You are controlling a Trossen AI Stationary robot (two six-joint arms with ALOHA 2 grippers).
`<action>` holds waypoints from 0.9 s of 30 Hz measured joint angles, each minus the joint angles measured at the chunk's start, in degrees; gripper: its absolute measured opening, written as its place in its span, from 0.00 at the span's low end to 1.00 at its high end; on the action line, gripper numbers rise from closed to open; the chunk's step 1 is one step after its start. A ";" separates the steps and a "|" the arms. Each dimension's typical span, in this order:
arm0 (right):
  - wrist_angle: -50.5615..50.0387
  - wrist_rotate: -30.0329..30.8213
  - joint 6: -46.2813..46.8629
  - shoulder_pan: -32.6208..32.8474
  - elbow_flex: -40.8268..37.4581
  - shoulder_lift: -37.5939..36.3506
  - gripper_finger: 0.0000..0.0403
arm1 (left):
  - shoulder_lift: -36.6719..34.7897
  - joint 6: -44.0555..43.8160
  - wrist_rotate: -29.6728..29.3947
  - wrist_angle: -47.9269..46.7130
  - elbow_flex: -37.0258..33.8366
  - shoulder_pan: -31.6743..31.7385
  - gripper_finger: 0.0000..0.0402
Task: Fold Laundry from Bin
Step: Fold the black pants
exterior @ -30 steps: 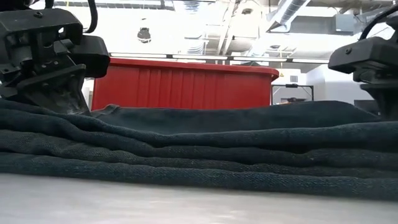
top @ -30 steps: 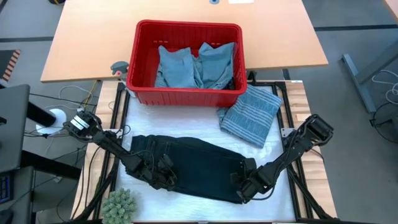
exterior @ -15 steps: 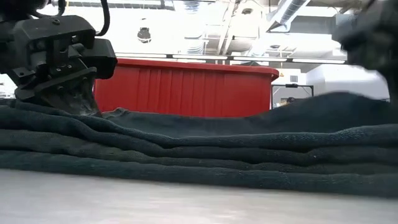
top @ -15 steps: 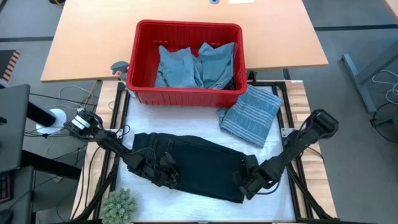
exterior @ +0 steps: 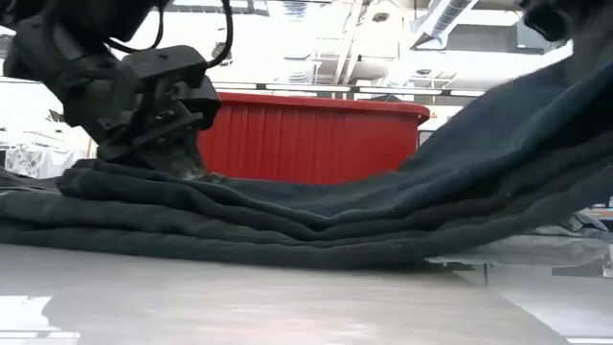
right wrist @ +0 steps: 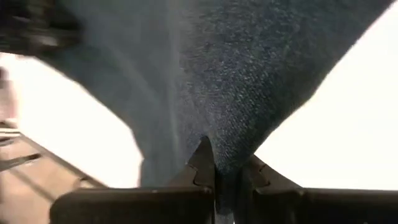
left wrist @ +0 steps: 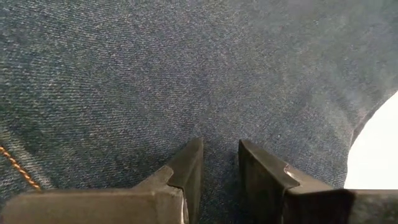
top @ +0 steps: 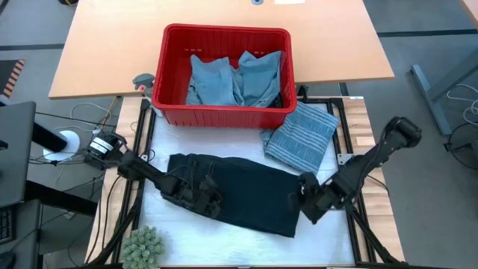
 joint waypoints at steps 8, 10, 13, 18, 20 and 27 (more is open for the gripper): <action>12.76 0.39 -14.89 -8.47 0.00 -0.83 0.10 | 0.01 2.44 1.24 4.45 0.04 2.95 0.24; 16.29 -0.26 -18.37 -10.45 0.00 -0.77 0.10 | 0.04 2.49 1.25 5.49 0.09 3.57 0.24; 20.86 -0.49 -23.02 -13.75 0.02 -0.79 0.10 | 0.07 3.17 1.48 5.56 0.84 4.16 0.24; 26.61 -2.12 -29.50 -18.74 0.05 -0.83 0.10 | 1.22 6.03 4.88 5.55 3.81 4.67 0.24; 27.12 -2.36 -30.82 -19.83 0.09 -0.83 0.10 | 0.08 6.73 6.27 5.26 6.04 4.73 0.24; 26.04 -3.53 -32.75 -20.96 0.09 -0.86 0.10 | -9.57 10.76 3.55 -25.85 17.10 6.19 0.14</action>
